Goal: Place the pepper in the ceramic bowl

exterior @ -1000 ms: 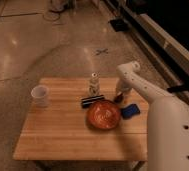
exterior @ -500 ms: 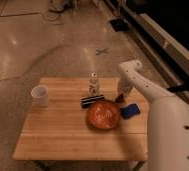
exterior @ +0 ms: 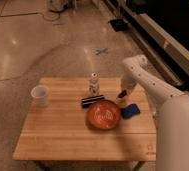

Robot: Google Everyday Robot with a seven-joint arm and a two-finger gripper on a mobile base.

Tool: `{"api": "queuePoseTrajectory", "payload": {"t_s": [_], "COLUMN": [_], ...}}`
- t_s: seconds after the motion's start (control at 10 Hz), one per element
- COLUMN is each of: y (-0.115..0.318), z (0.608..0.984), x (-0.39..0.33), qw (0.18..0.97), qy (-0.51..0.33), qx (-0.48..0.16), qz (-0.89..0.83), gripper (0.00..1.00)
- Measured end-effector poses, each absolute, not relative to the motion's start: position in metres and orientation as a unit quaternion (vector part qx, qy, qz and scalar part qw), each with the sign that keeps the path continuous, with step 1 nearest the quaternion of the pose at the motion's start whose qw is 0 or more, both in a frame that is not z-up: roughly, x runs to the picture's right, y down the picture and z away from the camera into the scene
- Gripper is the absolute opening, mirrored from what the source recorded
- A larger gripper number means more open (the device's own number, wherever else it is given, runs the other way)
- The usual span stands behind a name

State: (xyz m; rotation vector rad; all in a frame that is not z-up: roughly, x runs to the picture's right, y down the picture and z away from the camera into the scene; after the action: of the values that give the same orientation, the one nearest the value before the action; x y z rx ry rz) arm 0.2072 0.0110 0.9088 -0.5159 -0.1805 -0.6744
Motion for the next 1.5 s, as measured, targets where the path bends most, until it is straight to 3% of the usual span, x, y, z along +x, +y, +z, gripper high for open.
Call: {"api": "queuePoseTrajectory", "payload": {"t_s": [0.6, 0.9, 1.5], "y": [0.073, 0.105, 0.133], "z": [0.817, 0.792, 0.801], "x": [0.143, 0.109, 0.061], "qw": [0.879, 0.86, 0.842], "qy": [-0.148, -0.18, -0.218], "qx": [-0.281, -0.292, -0.261], "qz": [-0.354, -0.379, -0.42], "gripper": [0.0, 0.03, 0.61]}}
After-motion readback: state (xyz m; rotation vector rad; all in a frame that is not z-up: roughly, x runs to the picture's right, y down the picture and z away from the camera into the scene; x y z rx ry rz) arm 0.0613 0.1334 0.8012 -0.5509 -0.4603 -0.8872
